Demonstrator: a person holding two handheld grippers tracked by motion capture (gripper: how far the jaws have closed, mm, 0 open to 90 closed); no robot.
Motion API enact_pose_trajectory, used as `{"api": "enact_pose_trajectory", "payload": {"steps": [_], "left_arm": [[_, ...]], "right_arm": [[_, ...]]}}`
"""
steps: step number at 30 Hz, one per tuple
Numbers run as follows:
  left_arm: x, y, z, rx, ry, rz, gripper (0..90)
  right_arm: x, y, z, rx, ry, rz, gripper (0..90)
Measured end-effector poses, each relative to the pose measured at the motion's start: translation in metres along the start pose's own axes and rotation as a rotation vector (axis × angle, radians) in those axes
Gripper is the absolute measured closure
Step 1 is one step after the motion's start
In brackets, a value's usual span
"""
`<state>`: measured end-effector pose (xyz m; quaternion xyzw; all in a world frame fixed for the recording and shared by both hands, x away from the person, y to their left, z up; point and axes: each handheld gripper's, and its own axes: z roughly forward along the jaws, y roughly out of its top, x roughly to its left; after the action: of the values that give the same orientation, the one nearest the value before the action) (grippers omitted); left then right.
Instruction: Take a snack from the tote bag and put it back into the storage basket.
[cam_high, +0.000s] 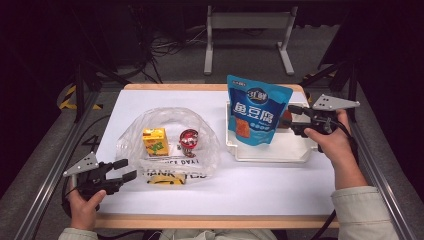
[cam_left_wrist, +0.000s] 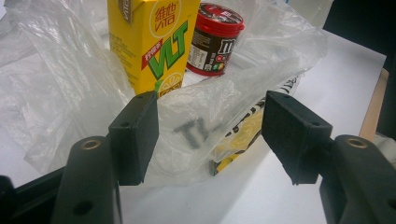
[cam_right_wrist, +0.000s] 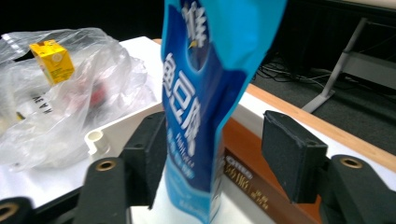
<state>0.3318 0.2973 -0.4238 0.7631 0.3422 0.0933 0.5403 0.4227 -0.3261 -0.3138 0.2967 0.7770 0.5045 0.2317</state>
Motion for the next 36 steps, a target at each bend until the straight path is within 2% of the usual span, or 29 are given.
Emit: {"api": "enact_pose_trajectory", "payload": {"steps": [5,10,20,21,24,30,36], "left_arm": [[0.000,0.000,0.000,0.002,0.000,-0.002,37.3],[0.000,0.000,0.000,0.000,0.000,-0.002,37.3],[0.000,0.000,0.000,0.001,0.003,0.003,37.3],[0.000,0.000,0.000,0.002,0.002,0.002,37.3],[0.000,0.000,-0.001,0.000,0.004,0.000,37.3],[0.000,0.000,-0.001,0.000,0.004,0.005,37.4],[0.000,0.000,-0.001,0.000,0.006,0.010,37.4]], "right_arm": [[0.010,-0.012,-0.003,-0.001,0.011,0.018,52.1],[0.018,-0.025,-0.001,0.031,0.010,0.033,68.9],[0.026,-0.039,0.013,0.058,0.027,0.049,81.4],[0.027,-0.040,0.017,0.086,0.037,0.029,86.6],[0.027,-0.042,0.020,0.097,0.036,0.021,90.0],[0.027,-0.047,0.029,0.132,0.052,0.030,90.0],[0.027,-0.051,0.038,0.170,0.037,0.026,90.0]]}}
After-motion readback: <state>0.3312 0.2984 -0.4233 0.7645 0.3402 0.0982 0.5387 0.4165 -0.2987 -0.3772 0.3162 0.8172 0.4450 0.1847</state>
